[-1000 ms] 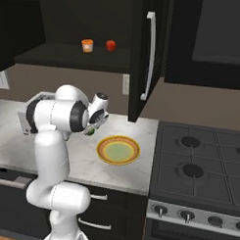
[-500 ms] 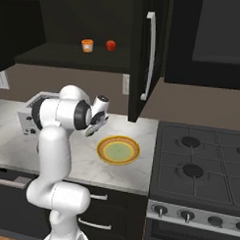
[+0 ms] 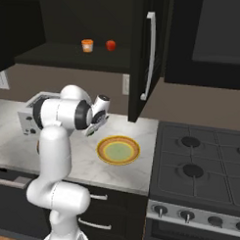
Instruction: Pick the avocado and bread from the counter and place them on the plate. Then pick the jam from the cabinet and place it next to the plate. Lastly close the cabinet door.
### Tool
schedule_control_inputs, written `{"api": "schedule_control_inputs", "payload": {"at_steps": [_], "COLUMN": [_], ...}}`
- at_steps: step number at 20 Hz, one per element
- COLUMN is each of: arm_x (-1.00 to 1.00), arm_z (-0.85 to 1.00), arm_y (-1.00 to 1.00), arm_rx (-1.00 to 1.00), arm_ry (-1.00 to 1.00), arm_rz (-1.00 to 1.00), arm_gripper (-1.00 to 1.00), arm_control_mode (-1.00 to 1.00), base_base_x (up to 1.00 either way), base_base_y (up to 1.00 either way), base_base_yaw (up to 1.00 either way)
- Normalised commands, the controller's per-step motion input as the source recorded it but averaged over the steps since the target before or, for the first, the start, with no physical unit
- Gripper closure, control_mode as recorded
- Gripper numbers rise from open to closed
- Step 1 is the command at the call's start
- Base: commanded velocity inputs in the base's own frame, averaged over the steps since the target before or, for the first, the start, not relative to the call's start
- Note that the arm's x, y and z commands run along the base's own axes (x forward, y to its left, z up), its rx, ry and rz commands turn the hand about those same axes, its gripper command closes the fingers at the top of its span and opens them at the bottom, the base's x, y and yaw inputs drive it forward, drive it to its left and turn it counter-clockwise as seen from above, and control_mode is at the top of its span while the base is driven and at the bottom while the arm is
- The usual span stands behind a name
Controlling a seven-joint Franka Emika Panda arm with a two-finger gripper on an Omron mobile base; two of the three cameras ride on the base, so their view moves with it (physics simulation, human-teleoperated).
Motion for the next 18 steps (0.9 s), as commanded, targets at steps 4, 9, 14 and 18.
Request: {"api": "schedule_control_inputs", "payload": {"at_steps": [4,9,14,18], "arm_x": [-0.47,-0.29,-0.09,-0.03], "arm_z": [0.37,0.55,0.36,0.55], "arm_y": [-0.27,-0.47,-0.34,-0.20], "arm_rx": [0.00,0.00,0.00,0.00], "arm_ry": [-0.13,-0.10,0.00,0.00], "arm_rz": [-0.05,-0.12,-0.14,-0.16], "arm_gripper": [1.00,1.00,1.00,1.00], "arm_control_mode": [-1.00,-1.00,-1.00,-1.00], "base_base_x": [0.00,0.00,0.00,0.00], "base_base_y": [0.00,0.00,0.00,0.00], "base_base_yaw": [0.00,0.00,0.00,0.00]}}
